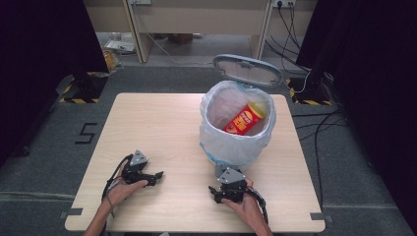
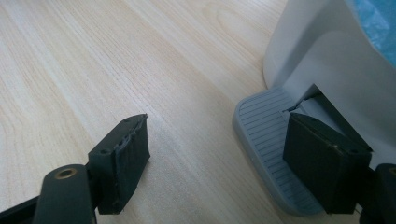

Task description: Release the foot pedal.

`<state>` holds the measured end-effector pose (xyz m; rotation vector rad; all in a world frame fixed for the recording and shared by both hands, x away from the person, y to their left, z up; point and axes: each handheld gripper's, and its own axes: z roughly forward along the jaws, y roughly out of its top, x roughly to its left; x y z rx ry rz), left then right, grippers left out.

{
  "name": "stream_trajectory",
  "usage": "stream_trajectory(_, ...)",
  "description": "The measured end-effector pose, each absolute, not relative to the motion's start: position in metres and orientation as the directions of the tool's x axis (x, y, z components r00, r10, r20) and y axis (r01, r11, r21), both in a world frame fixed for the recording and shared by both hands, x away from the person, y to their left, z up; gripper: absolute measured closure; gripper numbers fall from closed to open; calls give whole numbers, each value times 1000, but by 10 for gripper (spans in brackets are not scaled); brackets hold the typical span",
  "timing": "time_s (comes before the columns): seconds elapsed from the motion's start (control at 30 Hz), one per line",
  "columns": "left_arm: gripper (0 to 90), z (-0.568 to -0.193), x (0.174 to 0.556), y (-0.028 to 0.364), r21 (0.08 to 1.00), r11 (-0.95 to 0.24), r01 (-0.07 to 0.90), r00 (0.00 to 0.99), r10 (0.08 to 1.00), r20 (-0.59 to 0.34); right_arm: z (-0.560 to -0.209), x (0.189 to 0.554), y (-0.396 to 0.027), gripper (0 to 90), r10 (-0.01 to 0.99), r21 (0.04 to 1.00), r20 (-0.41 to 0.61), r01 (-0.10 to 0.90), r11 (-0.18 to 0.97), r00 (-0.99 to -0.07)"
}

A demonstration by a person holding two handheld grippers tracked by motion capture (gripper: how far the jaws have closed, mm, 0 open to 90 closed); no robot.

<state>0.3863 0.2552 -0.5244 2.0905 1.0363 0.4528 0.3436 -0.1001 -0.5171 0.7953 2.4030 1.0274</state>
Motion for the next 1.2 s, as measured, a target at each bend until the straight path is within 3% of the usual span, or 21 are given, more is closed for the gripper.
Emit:
stream_trajectory(0.77, 150, -524, 386, 255, 752, -395, 527, 612, 791, -13, -517, 344, -99, 193, 635, 749, -134, 342, 567, -761)
stream_trajectory(1.2, 150, -524, 386, 255, 753, -395, 526, 613, 790, -13, -514, 347, -108, 193, 648, 792, -40, 371, 485, -761)
